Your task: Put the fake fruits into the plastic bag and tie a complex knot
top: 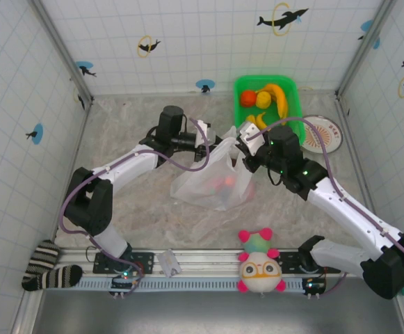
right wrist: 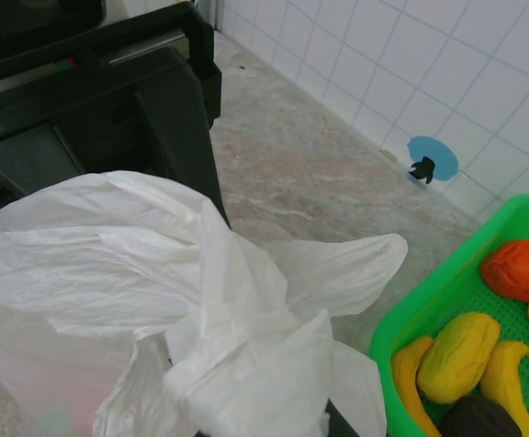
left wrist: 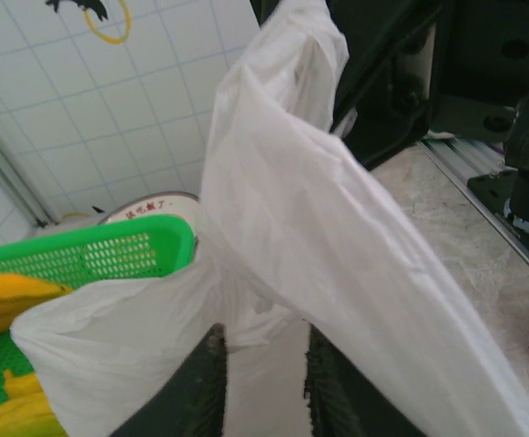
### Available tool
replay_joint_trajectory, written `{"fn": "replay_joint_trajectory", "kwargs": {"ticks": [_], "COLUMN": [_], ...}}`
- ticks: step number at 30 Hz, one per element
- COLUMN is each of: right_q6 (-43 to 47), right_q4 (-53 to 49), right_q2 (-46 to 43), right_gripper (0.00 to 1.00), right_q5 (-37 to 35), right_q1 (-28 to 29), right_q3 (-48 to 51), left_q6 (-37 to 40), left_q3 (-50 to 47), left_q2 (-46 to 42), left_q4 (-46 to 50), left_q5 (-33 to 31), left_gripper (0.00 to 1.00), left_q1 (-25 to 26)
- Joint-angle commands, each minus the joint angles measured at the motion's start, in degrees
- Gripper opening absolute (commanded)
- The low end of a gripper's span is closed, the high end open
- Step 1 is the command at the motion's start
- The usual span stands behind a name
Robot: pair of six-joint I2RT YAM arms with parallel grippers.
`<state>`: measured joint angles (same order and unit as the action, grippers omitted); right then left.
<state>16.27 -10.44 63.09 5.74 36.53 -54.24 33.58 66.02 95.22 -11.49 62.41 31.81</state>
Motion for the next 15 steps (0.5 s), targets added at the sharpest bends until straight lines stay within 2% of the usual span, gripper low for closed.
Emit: {"fn": "replay_joint_trajectory", "kwargs": {"ticks": [1,7,8,11,15], "right_q6": [-0.4,-0.7,-0.7,-0.7,-0.6], "right_q4": [3.4,4.0,4.0,4.0,3.9], "right_q2": [-0.3,-0.6,-0.6,-0.5,-0.4], "right_gripper": [0.00,0.00,0.00,0.00,0.00], "right_q5": [0.0,-0.1,-0.2,-0.2,-0.2], "right_q1": [0.3,0.3,0.3,0.2,0.1], "right_q3": [1.0,1.4,1.4,1.3,1.1], "left_q6": [-2.8,-5.0,-5.1,-6.2,-6.7], "left_q3": [-1.7,-1.7,-1.8,-1.5,-1.7], "left_q2": [-2.2,-0.7,-0.5,0.3,1.1], "left_q4": [-7.2,-11.6,-12.1,-12.6,-12.3], "left_q5": [2.8,5.4,6.1,8.1,8.9], "left_gripper": [0.34,0.35,0.34,0.23,0.21], "left_q1": [-1.1,-0.8,-0.8,-0.5,-0.1]}}
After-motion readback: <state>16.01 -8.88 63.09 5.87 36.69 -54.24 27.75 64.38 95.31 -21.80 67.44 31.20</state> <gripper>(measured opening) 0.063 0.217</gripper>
